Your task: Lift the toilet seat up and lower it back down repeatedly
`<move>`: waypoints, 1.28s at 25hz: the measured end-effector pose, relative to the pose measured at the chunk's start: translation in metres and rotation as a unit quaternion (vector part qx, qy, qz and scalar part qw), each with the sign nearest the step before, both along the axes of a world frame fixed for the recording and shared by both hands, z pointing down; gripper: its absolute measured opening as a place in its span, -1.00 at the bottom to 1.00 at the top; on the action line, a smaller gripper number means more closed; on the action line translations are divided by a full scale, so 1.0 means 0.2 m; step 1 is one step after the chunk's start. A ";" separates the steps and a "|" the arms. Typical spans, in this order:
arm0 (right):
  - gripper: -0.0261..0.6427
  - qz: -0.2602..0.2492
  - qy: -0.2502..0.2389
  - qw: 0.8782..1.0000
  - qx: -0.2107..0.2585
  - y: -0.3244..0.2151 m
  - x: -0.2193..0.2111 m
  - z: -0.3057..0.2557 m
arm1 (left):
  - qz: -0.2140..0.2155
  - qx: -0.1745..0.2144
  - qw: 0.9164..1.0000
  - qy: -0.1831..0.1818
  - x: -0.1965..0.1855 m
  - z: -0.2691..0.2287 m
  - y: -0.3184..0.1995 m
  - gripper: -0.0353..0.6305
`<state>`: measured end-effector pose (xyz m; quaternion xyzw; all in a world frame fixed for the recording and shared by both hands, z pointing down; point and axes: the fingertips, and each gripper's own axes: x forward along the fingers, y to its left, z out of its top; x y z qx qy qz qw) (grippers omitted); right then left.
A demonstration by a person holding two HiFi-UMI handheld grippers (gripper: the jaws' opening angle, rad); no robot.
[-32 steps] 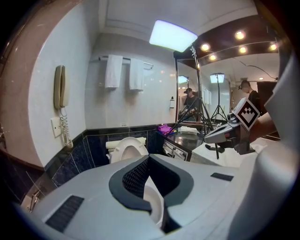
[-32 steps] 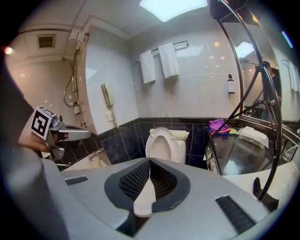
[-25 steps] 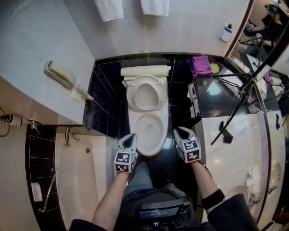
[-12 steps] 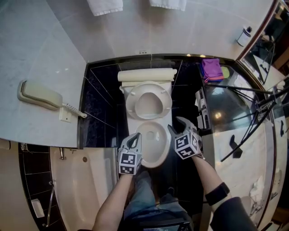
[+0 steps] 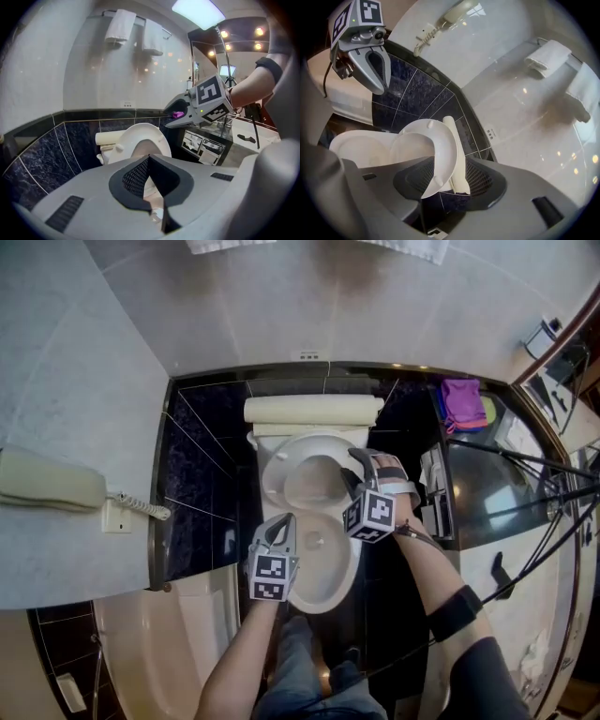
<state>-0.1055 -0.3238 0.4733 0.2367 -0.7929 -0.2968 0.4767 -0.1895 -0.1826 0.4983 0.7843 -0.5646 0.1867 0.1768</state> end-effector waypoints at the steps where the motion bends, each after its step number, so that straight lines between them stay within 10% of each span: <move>1: -0.24 -0.008 0.009 1.000 0.004 -0.04 -0.04 0.02 | -0.002 -0.001 1.000 0.003 -0.02 0.03 -0.03 -0.92; 20: -0.67 -0.020 0.049 0.999 -0.011 -0.34 -0.29 0.26 | -0.020 -0.008 0.999 0.038 -0.17 0.22 -0.14 -0.92; 32: -0.69 -0.022 0.031 0.999 -0.010 -0.03 -0.24 0.17 | -0.019 -0.029 0.999 0.040 -0.08 0.26 0.03 -0.92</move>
